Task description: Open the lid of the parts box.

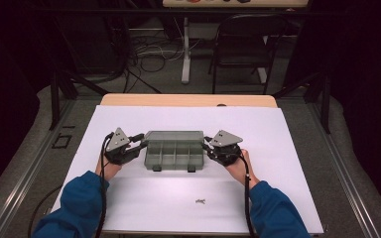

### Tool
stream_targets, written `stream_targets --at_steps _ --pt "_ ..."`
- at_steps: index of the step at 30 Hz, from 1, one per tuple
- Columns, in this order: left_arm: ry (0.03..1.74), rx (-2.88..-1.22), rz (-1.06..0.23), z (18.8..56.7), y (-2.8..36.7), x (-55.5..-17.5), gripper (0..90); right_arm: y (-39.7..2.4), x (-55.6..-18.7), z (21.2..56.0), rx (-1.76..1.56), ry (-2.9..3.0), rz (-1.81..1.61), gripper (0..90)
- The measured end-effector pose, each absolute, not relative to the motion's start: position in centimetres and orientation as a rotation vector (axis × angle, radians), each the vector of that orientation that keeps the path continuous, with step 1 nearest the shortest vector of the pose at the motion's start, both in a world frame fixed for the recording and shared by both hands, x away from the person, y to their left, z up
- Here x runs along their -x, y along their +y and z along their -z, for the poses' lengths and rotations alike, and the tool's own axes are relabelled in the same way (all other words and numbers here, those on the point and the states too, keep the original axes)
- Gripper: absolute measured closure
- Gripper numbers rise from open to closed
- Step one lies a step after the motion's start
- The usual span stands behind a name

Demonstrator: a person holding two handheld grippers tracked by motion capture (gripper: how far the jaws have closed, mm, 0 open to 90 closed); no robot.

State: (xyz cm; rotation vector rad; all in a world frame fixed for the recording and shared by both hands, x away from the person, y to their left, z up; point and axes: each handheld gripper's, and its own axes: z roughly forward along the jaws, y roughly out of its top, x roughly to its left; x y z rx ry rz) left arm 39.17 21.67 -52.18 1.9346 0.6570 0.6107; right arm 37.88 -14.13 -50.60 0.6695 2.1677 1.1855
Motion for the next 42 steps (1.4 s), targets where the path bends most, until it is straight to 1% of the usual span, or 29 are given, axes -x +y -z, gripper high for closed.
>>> stream_targets --at_steps 42 --pt "0.731 -1.929 -0.562 50.5 21.7 -41.2 74.2 -13.8 -39.9 49.2 -0.761 2.134 -1.198 76.5"
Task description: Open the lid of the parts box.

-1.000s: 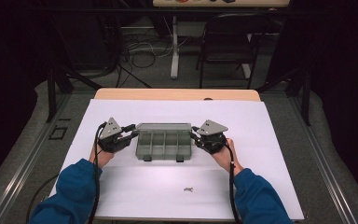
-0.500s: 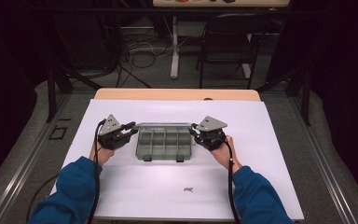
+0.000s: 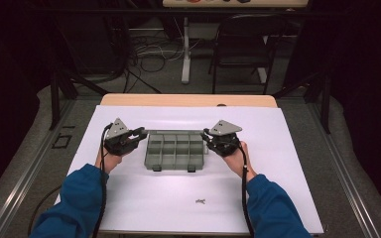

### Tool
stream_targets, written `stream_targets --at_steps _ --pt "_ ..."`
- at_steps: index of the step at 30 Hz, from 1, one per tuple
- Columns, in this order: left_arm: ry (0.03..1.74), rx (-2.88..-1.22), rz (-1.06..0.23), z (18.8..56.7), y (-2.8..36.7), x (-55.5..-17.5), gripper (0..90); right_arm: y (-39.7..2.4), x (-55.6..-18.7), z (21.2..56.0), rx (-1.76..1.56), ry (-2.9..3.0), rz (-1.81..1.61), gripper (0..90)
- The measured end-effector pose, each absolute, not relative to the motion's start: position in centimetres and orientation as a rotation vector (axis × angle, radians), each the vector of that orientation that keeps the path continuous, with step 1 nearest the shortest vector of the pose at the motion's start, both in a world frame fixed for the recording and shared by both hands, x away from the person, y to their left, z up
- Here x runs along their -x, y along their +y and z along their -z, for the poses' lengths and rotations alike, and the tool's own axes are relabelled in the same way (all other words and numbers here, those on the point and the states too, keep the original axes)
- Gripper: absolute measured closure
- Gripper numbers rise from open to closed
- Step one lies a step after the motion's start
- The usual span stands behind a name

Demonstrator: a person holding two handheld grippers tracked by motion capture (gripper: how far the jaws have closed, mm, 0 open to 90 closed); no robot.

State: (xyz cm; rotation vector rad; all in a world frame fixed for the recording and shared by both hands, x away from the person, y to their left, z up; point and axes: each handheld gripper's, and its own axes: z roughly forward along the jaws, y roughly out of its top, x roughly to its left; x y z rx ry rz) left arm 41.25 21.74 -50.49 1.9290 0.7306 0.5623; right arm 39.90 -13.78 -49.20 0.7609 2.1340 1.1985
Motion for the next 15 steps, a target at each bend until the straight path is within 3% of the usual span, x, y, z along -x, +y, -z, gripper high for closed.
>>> stream_targets --at_steps 15 --pt "0.757 -1.951 -0.522 49.7 21.75 -42.25 75.5 -13.85 -40.85 48.79 -0.805 2.121 -1.225 77.7"
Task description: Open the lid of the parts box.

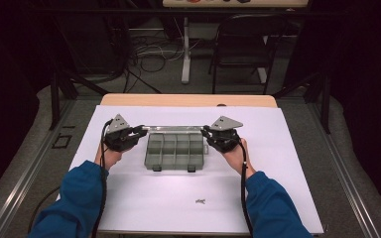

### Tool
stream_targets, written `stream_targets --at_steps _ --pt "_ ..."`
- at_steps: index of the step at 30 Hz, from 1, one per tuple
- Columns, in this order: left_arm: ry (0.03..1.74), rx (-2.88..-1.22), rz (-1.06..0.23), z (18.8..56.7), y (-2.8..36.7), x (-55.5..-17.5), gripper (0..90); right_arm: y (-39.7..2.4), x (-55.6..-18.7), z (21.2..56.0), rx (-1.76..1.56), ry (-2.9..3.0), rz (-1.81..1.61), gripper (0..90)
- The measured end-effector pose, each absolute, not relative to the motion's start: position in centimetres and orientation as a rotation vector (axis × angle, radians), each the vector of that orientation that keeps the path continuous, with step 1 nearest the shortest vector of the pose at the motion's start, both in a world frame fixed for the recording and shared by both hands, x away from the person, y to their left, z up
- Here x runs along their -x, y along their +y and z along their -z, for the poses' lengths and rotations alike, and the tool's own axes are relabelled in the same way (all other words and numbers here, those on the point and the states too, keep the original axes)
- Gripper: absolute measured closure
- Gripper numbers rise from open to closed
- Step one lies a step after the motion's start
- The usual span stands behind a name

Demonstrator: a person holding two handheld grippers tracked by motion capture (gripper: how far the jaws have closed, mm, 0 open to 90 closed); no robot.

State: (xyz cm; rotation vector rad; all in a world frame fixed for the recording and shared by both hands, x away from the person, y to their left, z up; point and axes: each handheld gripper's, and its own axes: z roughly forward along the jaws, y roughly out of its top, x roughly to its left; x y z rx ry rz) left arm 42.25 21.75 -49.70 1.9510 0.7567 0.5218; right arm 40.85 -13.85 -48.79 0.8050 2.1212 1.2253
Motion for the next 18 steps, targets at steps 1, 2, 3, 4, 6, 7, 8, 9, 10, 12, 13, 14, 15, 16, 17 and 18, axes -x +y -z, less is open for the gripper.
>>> stream_targets --at_steps 1,2,3,4,6,7,8,9,10,12,13,14,15,16,17,18 --pt "0.758 -1.95 -0.52 49.7 21.8 -42.3 75.5 -13.9 -40.9 48.8 -0.809 2.124 -1.233 77.7" --pt "0.76 -1.943 -0.518 49.7 21.7 -42.4 75.6 -13.9 -41.0 48.7 -0.815 2.124 -1.234 77.8" --pt "0.762 -1.942 -0.52 49.7 21.7 -42.4 75.6 -13.9 -41.1 48.7 -0.816 2.121 -1.234 77.9" --pt "0.762 -1.943 -0.52 49.7 21.7 -42.4 75.7 -13.9 -41.2 48.7 -0.822 2.12 -1.239 78.0" --pt "0.766 -1.939 -0.515 49.7 21.8 -42.5 75.8 -13.9 -41.3 48.6 -0.835 2.118 -1.246 78.1" --pt "0.77 -1.932 -0.509 49.7 21.8 -42.6 75.9 -13.9 -41.3 48.6 -0.838 2.118 -1.244 78.2" --pt "0.77 -1.932 -0.508 49.7 21.8 -42.6 76.1 -13.9 -41.4 48.5 -0.842 2.117 -1.244 78.4" --pt "0.774 -1.928 -0.509 49.7 21.8 -42.7 76.2 -13.9 -41.4 48.5 -0.844 2.117 -1.245 78.4" --pt "0.775 -1.926 -0.509 49.7 21.8 -42.7 76.3 -13.9 -41.5 48.5 -0.85 2.118 -1.244 78.4" --pt "0.781 -1.925 -0.506 49.7 21.8 -42.8 76.5 -13.9 -41.6 48.4 -0.855 2.117 -1.244 78.5" --pt "0.783 -1.925 -0.504 49.7 21.8 -42.9 76.6 -13.9 -41.6 48.4 -0.853 2.12 -1.244 78.6" --pt "0.786 -1.922 -0.504 49.7 21.8 -42.9 76.8 -13.9 -41.7 48.4 -0.861 2.116 -1.246 78.7" --pt "0.789 -1.918 -0.505 49.7 21.8 -43.0 77.0 -13.9 -41.8 48.4 -0.866 2.114 -1.248 78.7" --pt "0.794 -1.915 -0.503 49.7 21.8 -43.1 77.3 -13.9 -41.8 48.3 -0.865 2.117 -1.248 78.7" --pt "0.798 -1.918 -0.505 49.6 21.8 -43.2 77.5 -13.9 -41.9 48.3 -0.863 2.116 -1.247 78.8" --pt "0.798 -1.918 -0.504 49.6 21.8 -43.2 77.7 -13.8 -42.0 48.3 -0.866 2.116 -1.246 78.8"
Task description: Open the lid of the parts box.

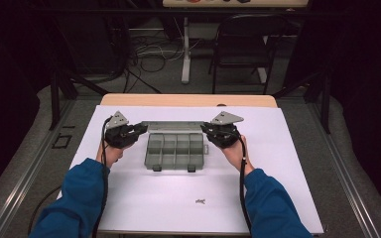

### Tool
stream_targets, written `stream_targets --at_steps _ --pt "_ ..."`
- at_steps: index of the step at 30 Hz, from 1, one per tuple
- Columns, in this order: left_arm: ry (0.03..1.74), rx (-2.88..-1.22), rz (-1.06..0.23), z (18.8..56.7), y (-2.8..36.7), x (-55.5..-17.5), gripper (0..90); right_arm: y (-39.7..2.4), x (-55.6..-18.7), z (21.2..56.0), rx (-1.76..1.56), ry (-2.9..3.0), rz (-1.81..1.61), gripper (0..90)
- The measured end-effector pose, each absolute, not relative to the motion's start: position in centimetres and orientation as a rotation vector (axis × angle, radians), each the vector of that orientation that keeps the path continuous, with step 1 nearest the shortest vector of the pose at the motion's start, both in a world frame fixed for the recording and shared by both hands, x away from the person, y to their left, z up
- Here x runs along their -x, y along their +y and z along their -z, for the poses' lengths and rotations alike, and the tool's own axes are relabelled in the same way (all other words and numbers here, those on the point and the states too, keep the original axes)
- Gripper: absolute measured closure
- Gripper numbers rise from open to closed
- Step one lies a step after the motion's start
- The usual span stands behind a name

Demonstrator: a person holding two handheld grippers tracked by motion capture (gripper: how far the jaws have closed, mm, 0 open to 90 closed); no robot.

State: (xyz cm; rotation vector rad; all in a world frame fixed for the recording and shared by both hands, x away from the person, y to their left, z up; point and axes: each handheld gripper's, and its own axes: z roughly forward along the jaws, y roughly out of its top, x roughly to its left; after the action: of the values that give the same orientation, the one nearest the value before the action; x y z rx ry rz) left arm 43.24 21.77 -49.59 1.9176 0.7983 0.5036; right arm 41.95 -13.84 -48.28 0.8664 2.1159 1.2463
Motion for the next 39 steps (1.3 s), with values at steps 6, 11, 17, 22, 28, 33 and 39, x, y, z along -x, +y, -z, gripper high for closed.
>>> stream_targets --at_steps 6,11,17,22,28,33,39 --pt "0.811 -1.911 -0.505 49.5 21.7 -43.6 78.5 -13.8 -42.2 48.2 -0.879 2.112 -1.246 79.1" --pt "0.813 -1.911 -0.505 49.5 21.6 -43.8 78.8 -13.7 -42.5 48.1 -0.891 2.108 -1.249 79.4" --pt "0.815 -1.905 -0.503 49.5 21.7 -44.1 78.9 -13.7 -42.8 48.1 -0.899 2.106 -1.246 79.9" --pt "0.815 -1.905 -0.503 49.6 21.7 -44.2 78.9 -13.8 -43.1 48.1 -0.91 2.102 -1.255 80.0" --pt "0.831 -1.896 -0.527 49.9 21.4 -44.4 80.1 -13.7 -43.2 48.1 -0.921 2.092 -1.254 80.6" --pt "0.831 -1.893 -0.547 50.1 21.3 -44.5 81.3 -13.6 -43.4 48.1 -0.929 2.08 -1.254 80.9" --pt "0.835 -1.886 -0.546 50.2 21.3 -44.7 81.5 -13.6 -43.7 48.2 -0.935 2.077 -1.249 81.2"
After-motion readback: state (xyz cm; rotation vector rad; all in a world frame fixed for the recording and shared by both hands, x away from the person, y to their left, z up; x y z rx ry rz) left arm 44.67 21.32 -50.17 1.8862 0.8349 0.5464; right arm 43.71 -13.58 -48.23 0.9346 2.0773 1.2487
